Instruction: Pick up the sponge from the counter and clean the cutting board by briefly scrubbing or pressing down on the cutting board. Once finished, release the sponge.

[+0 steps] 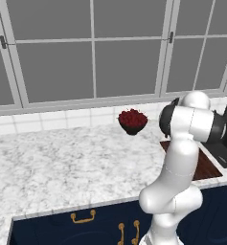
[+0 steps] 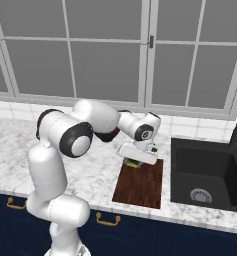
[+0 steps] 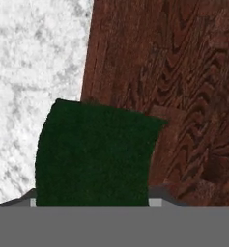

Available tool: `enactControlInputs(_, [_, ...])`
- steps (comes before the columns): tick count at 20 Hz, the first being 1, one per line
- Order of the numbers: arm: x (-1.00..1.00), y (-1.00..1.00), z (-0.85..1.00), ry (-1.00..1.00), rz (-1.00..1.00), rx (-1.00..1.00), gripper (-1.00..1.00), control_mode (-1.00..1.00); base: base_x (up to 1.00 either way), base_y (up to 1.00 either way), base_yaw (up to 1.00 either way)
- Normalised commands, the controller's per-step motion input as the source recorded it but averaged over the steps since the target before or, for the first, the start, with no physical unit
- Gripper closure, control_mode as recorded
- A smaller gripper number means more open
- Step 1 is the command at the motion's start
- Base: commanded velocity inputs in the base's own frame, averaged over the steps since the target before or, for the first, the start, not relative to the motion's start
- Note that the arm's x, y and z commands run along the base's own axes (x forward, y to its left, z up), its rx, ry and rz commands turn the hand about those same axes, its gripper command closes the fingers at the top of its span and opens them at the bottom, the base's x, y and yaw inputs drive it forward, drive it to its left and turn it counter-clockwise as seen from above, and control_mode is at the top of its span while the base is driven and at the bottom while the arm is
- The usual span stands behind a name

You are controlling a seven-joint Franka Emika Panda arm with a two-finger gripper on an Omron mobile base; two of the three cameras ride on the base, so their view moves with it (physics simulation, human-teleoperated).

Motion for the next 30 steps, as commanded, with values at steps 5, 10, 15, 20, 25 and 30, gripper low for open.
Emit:
enactControlInputs(5, [0.12,-0.21,-0.17,0.00,-0.01,-0.01,1.00,-1.00,0.00,0.00,0.00])
enactControlInputs(10, [0.20,-0.17,-0.56,-0.01,-0.03,-0.03,1.00,-1.00,0.00,0.00,0.00])
enactControlInputs(15, [0.31,-0.05,-0.93,0.04,0.00,-0.09,1.00,-1.00,0.00,0.00,0.00])
enactControlInputs(20, [0.14,0.18,-1.00,0.25,0.00,-0.22,1.00,-1.00,0.00,0.00,0.00])
enactControlInputs(25, [0.00,-0.41,0.44,-0.01,-0.03,0.06,1.00,-1.00,0.00,0.00,0.00])
enactControlInputs(30, [-0.01,-0.57,0.19,0.00,-0.03,0.06,1.00,-1.00,0.00,0.00,0.00])
